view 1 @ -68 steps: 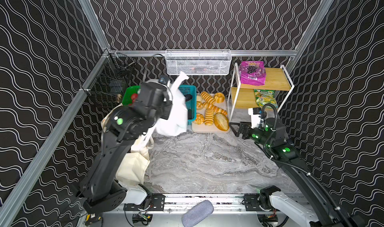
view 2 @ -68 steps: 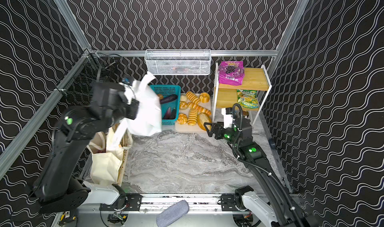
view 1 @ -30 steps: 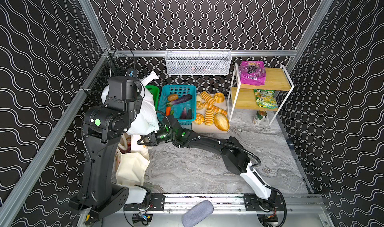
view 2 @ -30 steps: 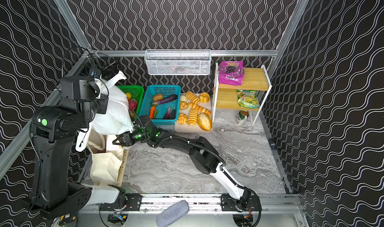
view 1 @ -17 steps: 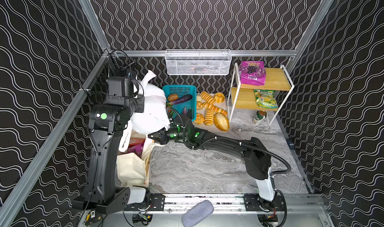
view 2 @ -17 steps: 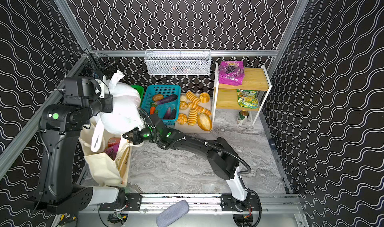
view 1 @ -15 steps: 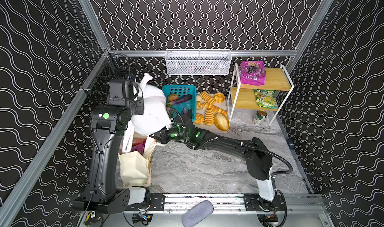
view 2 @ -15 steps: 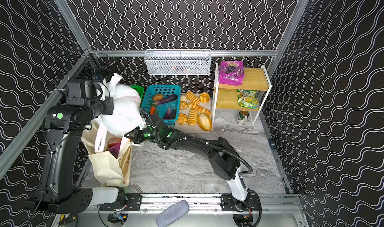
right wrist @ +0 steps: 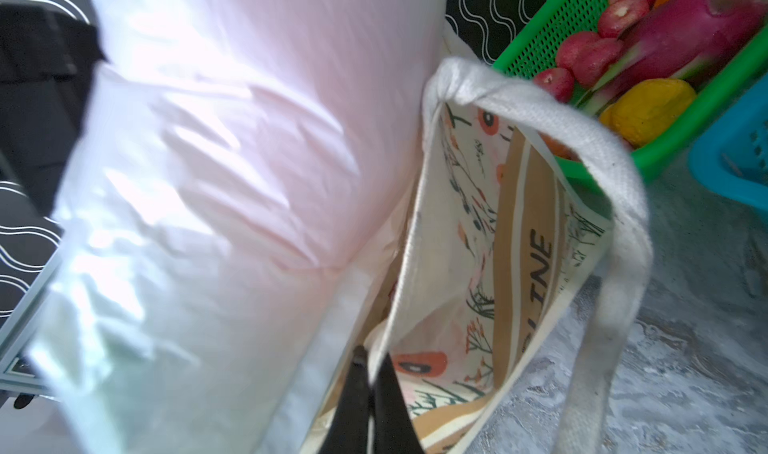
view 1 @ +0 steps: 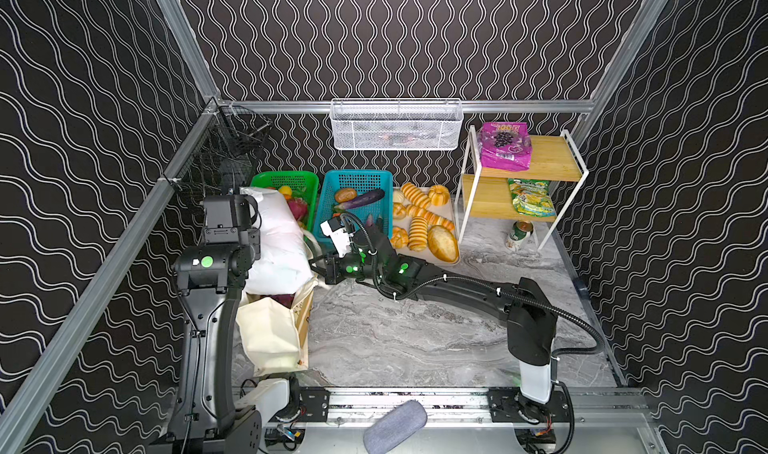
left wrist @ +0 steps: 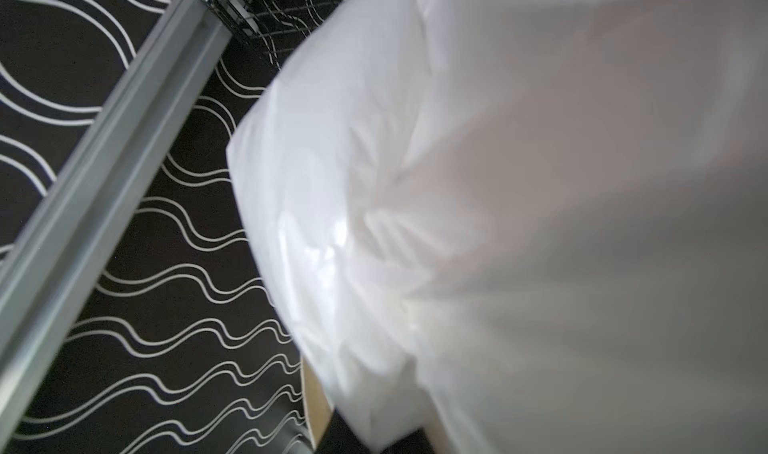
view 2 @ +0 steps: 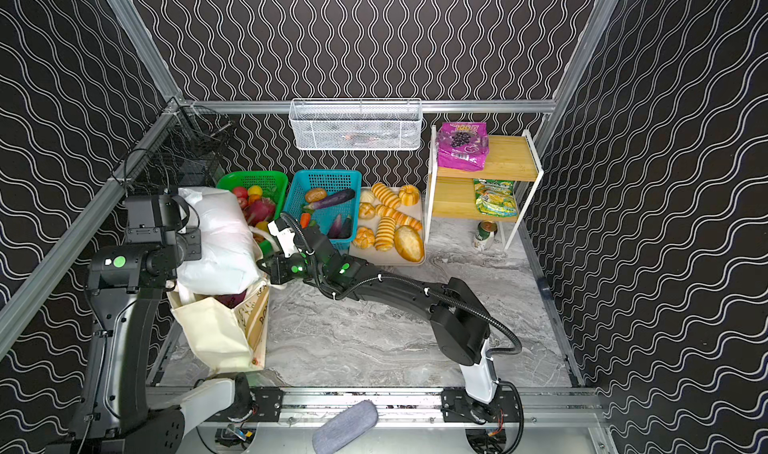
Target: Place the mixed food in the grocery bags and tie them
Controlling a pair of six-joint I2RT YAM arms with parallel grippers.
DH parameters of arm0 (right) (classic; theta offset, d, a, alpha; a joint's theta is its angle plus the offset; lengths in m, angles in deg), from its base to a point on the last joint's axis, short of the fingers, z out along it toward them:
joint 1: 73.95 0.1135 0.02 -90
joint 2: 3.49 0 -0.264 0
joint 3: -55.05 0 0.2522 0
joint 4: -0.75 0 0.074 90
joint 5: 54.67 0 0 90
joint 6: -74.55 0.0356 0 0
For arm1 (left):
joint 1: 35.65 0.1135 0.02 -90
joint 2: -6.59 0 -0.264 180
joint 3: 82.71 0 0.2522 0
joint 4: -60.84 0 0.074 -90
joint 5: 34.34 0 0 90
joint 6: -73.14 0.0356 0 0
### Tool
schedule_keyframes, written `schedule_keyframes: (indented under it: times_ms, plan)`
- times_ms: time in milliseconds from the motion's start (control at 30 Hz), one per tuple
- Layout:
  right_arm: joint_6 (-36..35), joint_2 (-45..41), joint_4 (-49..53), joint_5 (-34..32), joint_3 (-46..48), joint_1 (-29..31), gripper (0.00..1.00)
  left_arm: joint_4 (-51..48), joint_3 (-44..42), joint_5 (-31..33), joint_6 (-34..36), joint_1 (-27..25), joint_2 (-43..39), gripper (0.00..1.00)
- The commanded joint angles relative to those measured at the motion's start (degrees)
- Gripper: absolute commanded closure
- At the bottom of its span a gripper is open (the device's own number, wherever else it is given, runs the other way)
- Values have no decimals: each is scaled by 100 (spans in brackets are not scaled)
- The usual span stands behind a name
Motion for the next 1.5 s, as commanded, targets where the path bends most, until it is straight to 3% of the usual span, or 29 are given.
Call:
schedule_keyframes:
  times_ms: [0,100,333,433,667,933,967,1033,1100,1133,1167,1200,1367,1467]
  plan:
    - [-90,-92,-505,27,-155,-13,100,-499,86,-822,736,-46,317,100]
    - [-154,-127,-466,19,-226,-14,100,-417,-590,-173,1152,-204,256,100]
    - [-380,-124,-155,135,-555,-15,100,-292,-2151,-111,1987,-382,-427,100]
    - [-410,-141,-88,242,-622,-11,100,-404,-2192,109,2247,-341,-398,100]
    - [-645,-185,96,532,-722,-6,100,-784,-2167,-1269,2051,-290,141,100]
    - [-636,198,357,1192,-1164,0,100,-910,-1555,-2001,1898,-457,1114,100]
    - [-575,270,488,1179,-1242,2,100,-942,-1402,-1847,1753,-491,1203,96]
    - [-510,317,666,1048,-1274,-6,100,-959,-1078,-1247,1468,-483,1260,66]
    - [-609,242,655,1018,-1193,-9,96,-1046,-610,-1222,1319,-483,1163,43]
    - [-634,176,655,906,-1132,-15,91,-1117,-339,-1385,1201,-481,1106,26]
    - [-635,117,644,843,-1060,-15,78,-1203,-75,-1538,1125,-478,1085,19]
    - [-651,52,590,808,-979,-23,64,-1330,241,-1634,1000,-477,1087,14]
    - [-624,-106,648,659,-899,-128,47,-1750,1332,-1626,517,-483,1150,5]
    - [-637,-78,942,589,-1032,-191,45,-1381,1504,-2130,334,-483,840,5]
